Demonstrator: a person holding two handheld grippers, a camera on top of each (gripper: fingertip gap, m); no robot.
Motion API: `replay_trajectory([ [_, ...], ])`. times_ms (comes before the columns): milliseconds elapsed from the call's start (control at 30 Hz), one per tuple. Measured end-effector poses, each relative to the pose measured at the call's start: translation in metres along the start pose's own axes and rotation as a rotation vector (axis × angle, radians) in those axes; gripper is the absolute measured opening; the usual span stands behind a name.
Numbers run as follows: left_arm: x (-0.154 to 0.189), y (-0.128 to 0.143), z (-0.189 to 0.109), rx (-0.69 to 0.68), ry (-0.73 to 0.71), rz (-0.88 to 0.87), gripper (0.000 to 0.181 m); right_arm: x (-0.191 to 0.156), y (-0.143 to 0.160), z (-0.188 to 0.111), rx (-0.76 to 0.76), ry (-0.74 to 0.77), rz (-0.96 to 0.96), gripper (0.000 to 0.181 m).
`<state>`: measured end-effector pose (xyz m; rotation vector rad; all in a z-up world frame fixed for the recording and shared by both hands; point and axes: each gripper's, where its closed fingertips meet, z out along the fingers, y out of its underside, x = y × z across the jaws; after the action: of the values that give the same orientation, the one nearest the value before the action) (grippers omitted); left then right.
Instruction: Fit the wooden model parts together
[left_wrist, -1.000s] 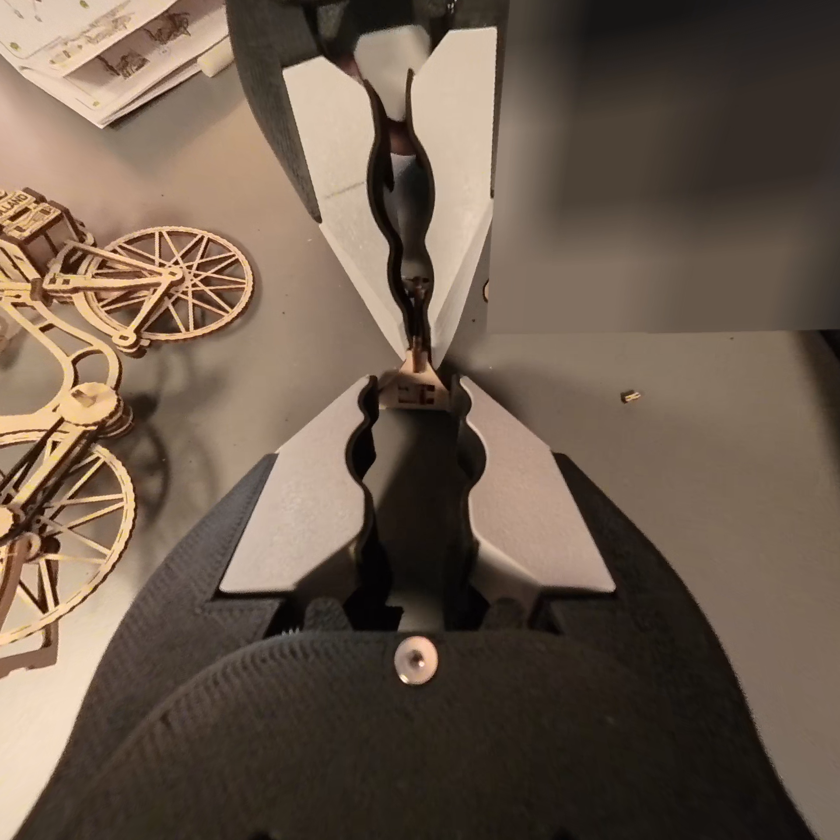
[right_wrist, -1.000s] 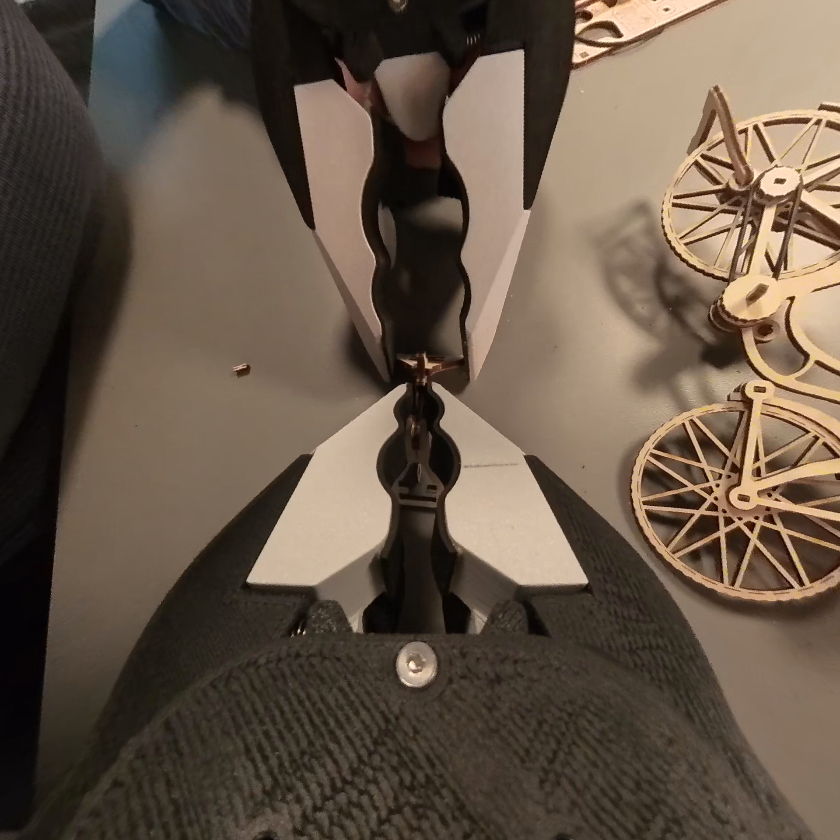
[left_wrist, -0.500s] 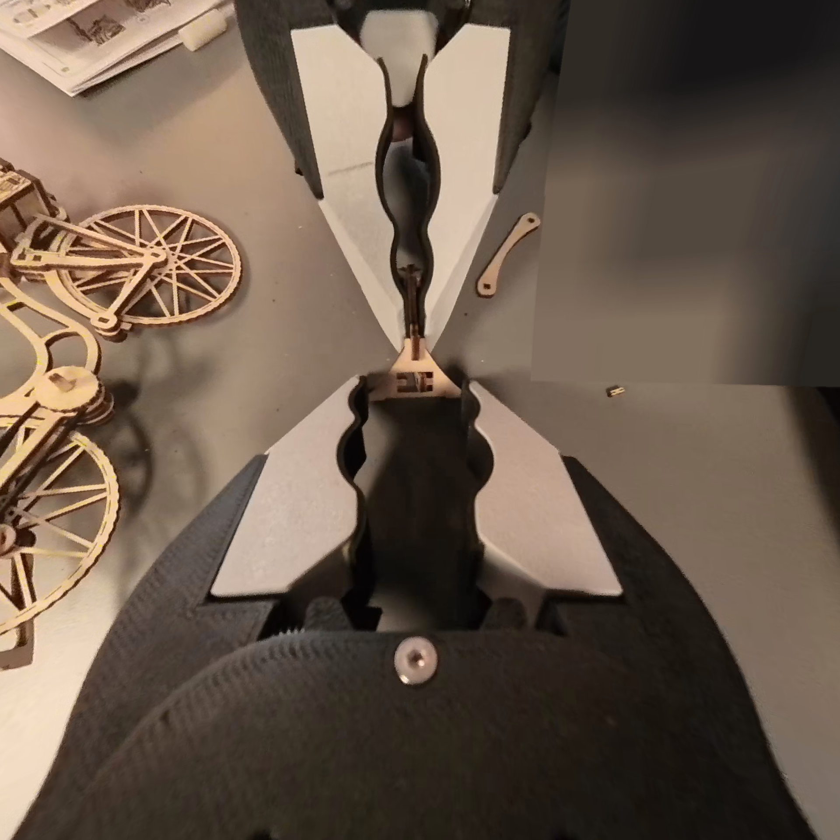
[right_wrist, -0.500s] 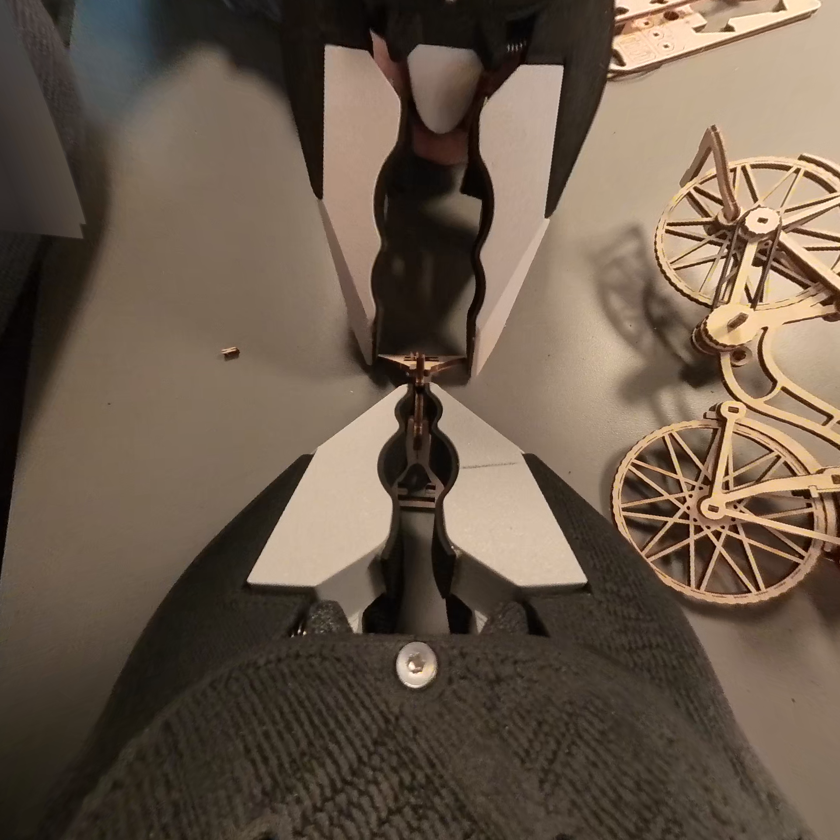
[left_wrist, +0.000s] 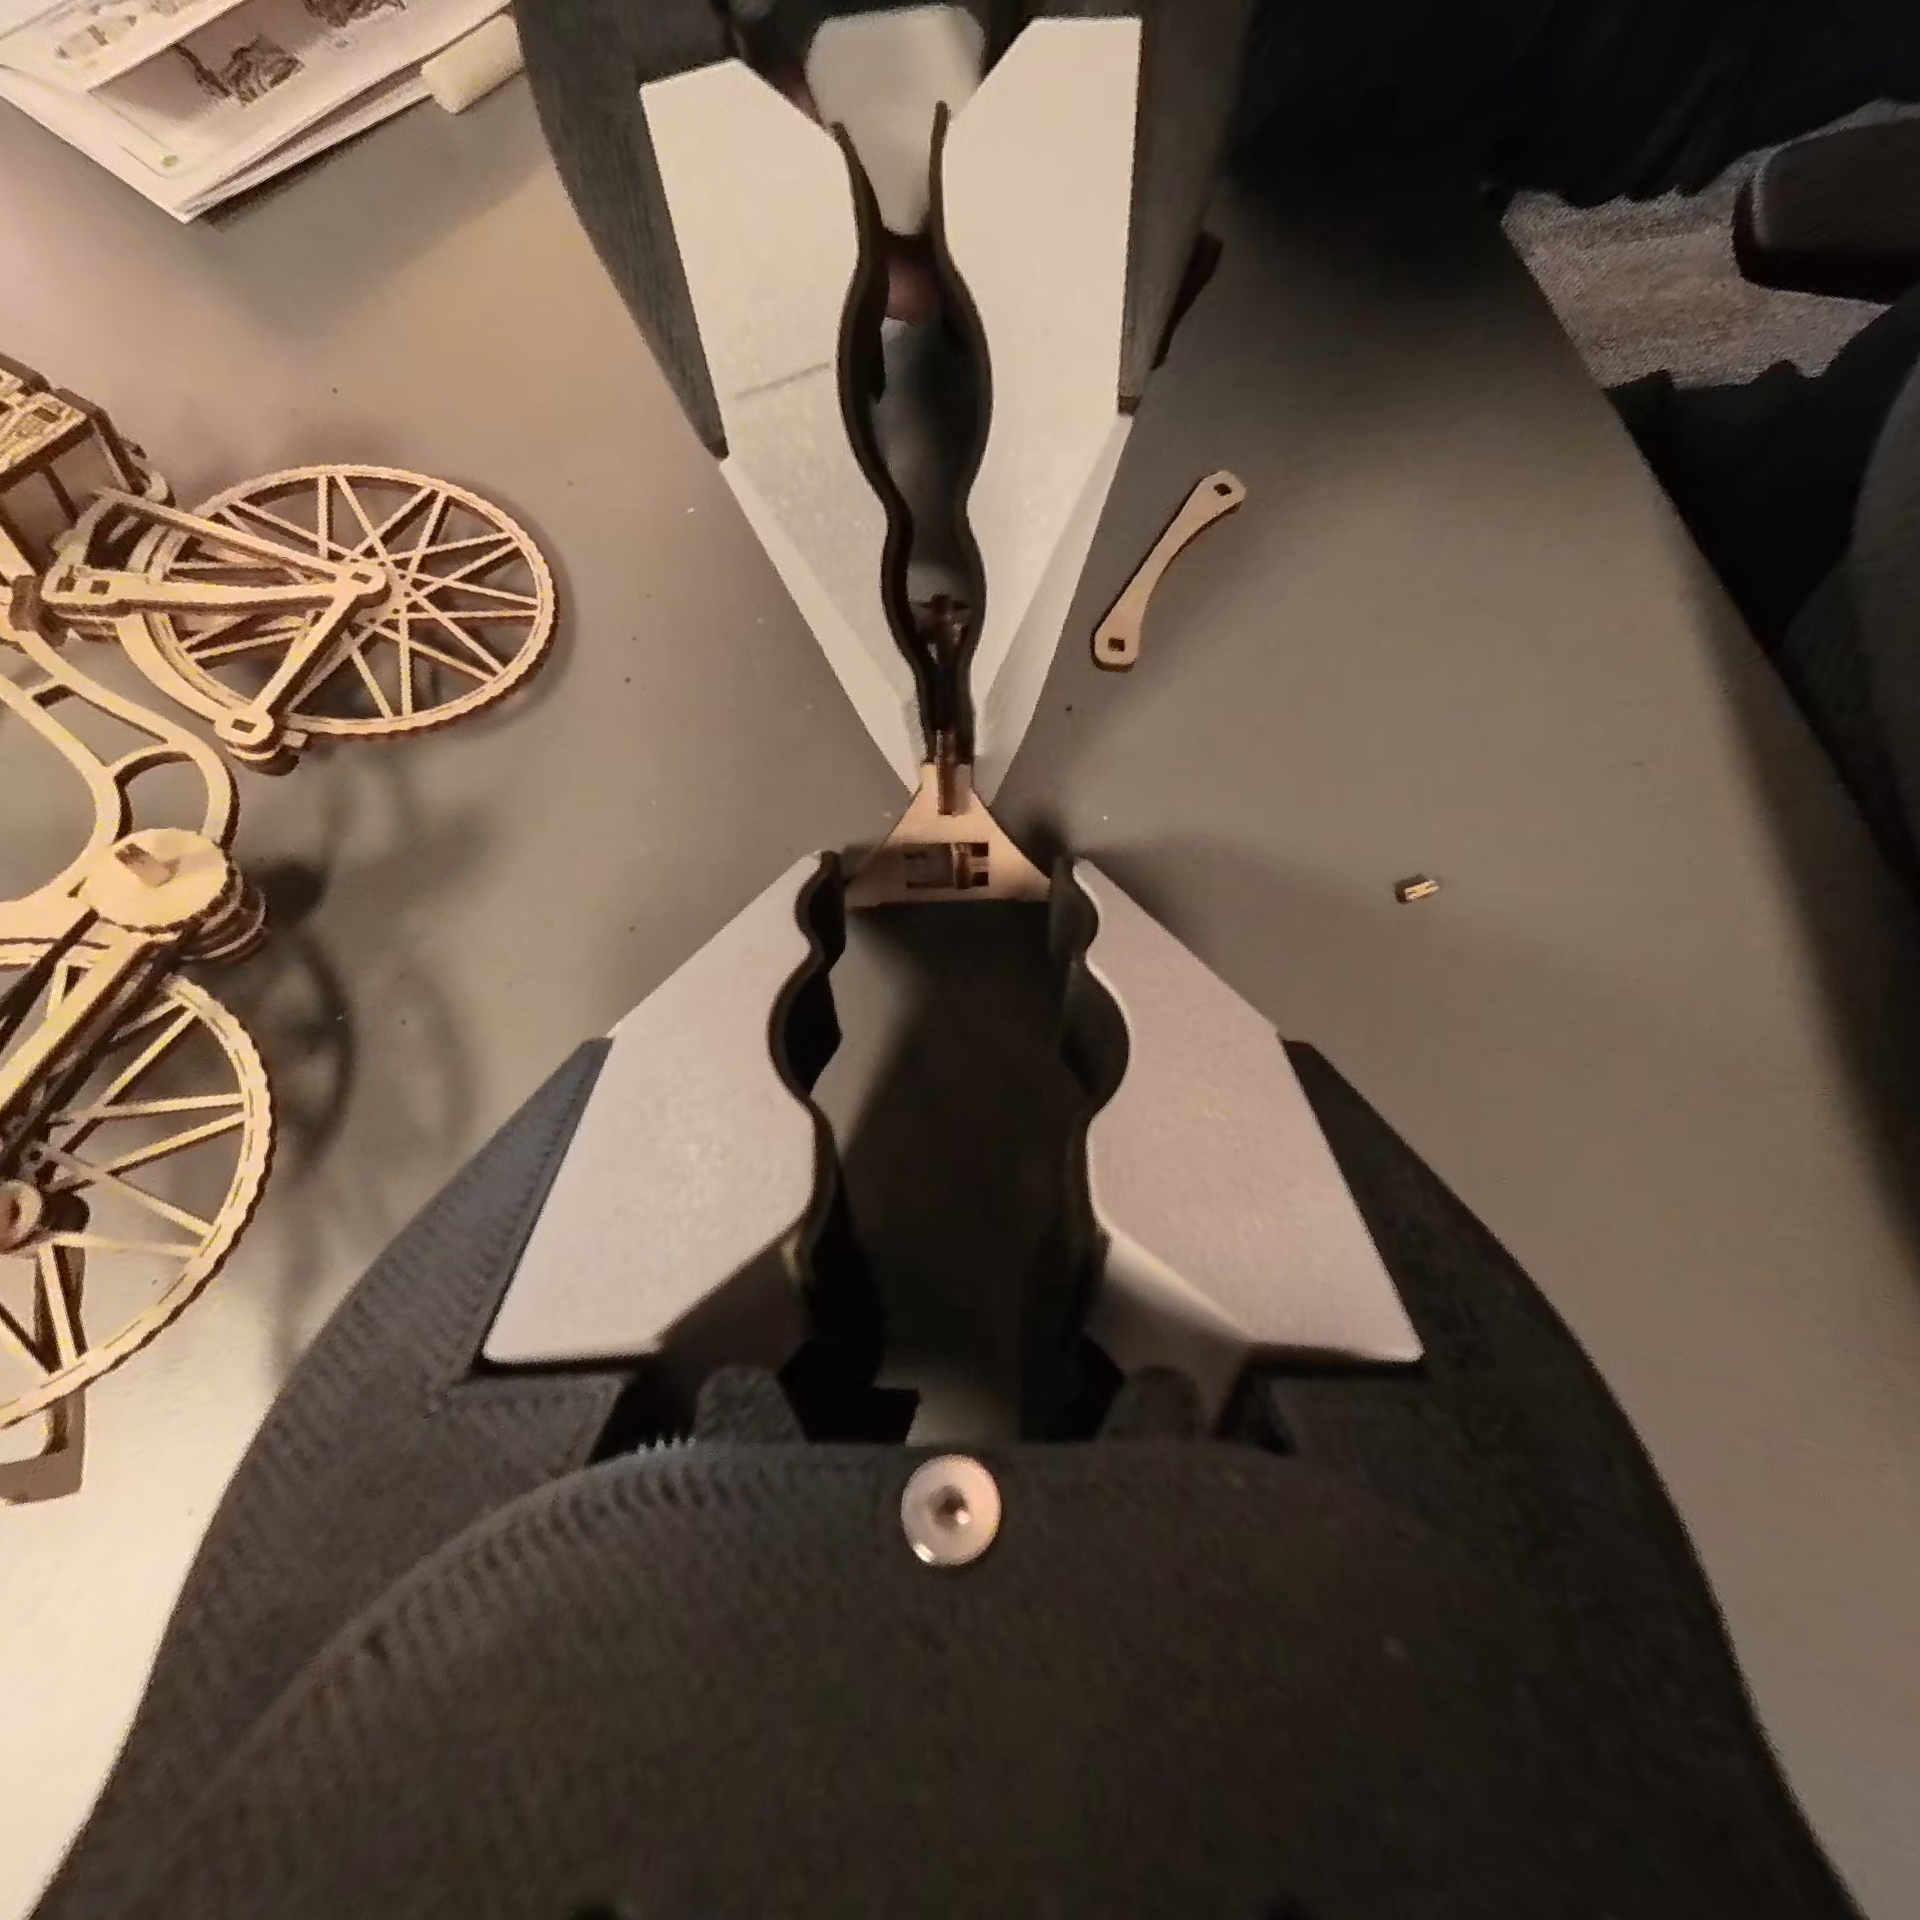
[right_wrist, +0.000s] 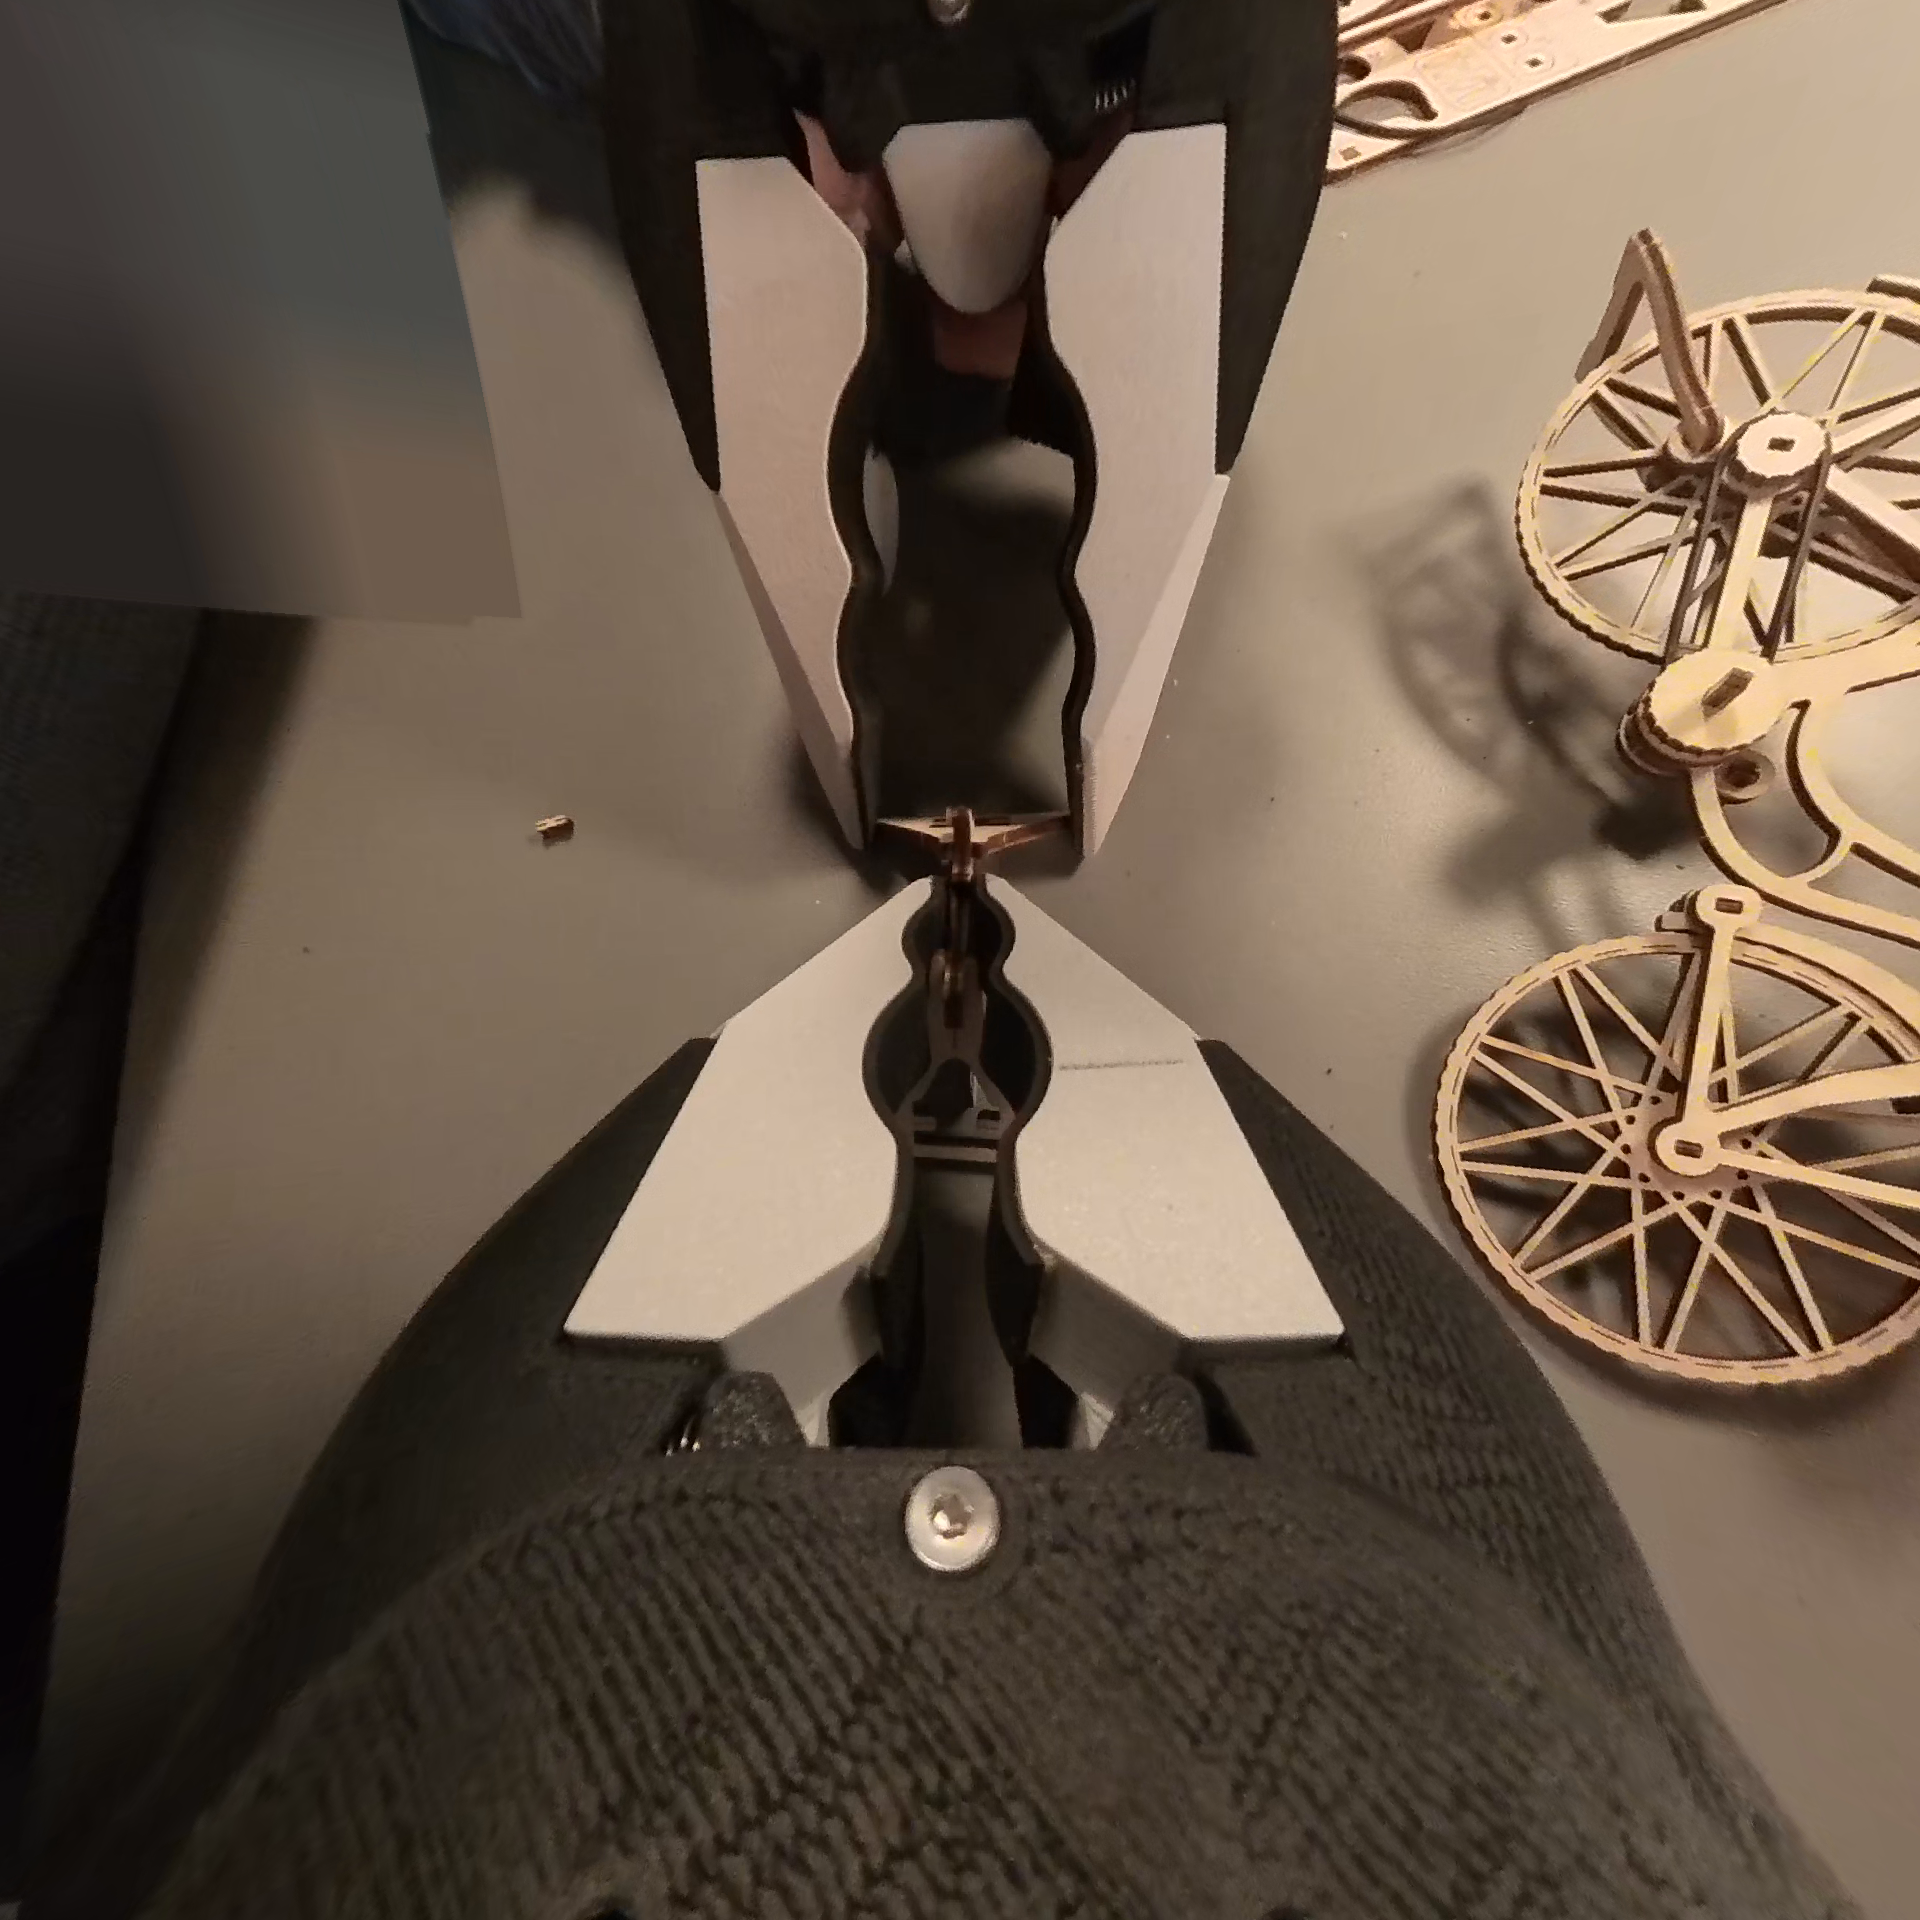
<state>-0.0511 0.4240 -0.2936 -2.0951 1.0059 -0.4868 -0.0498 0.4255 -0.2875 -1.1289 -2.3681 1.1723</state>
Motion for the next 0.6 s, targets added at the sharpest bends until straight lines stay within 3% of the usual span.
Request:
replay_trajectory([
  [300, 0.0023, -0.0005, 0.0003, 0.000, 0.007, -0.003, 0.041, -0.0029, -0.0007, 0.0006, 0.022, -0.030, 0.017, 0.001],
  [400, 0.0016, -0.0005, 0.0001, 0.000, 0.005, -0.010, 0.041, -0.0054, -0.0009, 0.0018, 0.020, -0.051, 0.014, 0.015],
  [600, -0.0009, -0.0004, 0.0000, 0.001, -0.007, -0.021, 0.041, -0.0064, -0.0035, -0.0001, 0.043, -0.073, 0.032, 0.019],
])
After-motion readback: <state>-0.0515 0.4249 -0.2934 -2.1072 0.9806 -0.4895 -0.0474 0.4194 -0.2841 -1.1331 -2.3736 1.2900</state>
